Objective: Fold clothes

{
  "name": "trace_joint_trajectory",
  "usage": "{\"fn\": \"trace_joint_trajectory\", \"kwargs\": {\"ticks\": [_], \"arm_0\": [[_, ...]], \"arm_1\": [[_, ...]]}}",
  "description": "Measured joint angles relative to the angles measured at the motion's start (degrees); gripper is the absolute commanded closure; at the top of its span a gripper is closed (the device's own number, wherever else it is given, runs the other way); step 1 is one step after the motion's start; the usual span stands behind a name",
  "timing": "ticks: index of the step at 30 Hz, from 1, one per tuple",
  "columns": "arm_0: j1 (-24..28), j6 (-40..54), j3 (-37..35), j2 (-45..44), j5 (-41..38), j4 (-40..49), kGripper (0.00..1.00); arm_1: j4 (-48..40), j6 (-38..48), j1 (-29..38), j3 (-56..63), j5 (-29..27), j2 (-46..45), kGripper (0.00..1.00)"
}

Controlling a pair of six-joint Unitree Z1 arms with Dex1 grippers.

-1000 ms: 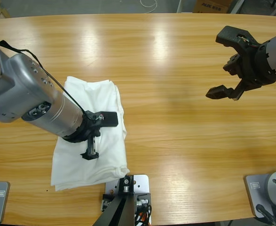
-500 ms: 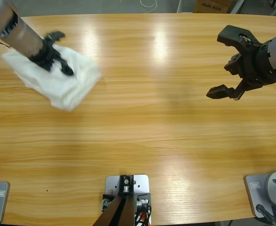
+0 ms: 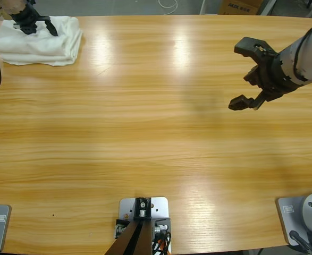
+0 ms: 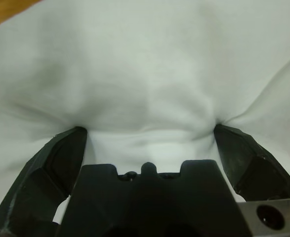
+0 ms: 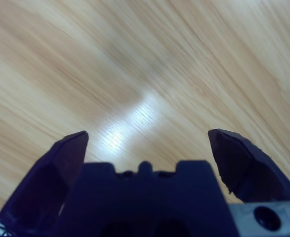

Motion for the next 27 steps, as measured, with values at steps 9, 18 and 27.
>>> {"fn": "trace_joint_trajectory", "kwargs": {"ticks": [9,18,27], "arm_0": [[-0.01,-0.08,-6.02,0.95,0.00,5.47,0.004],[-3.69,0.36,-1.77,-15.17,-3.58,8.90,0.004],[-6.13,-1.97,46.64,-44.18,-6.17,-4.26,0.000]], "arm_1": [[0.93,0.00,-0.33,-2.34,-0.06,0.95,0.000],[6.26,0.08,-0.36,-2.87,0.02,-6.02,0.000],[8.53,9.36,-0.40,-1.30,0.01,-11.08,0.000]]}}
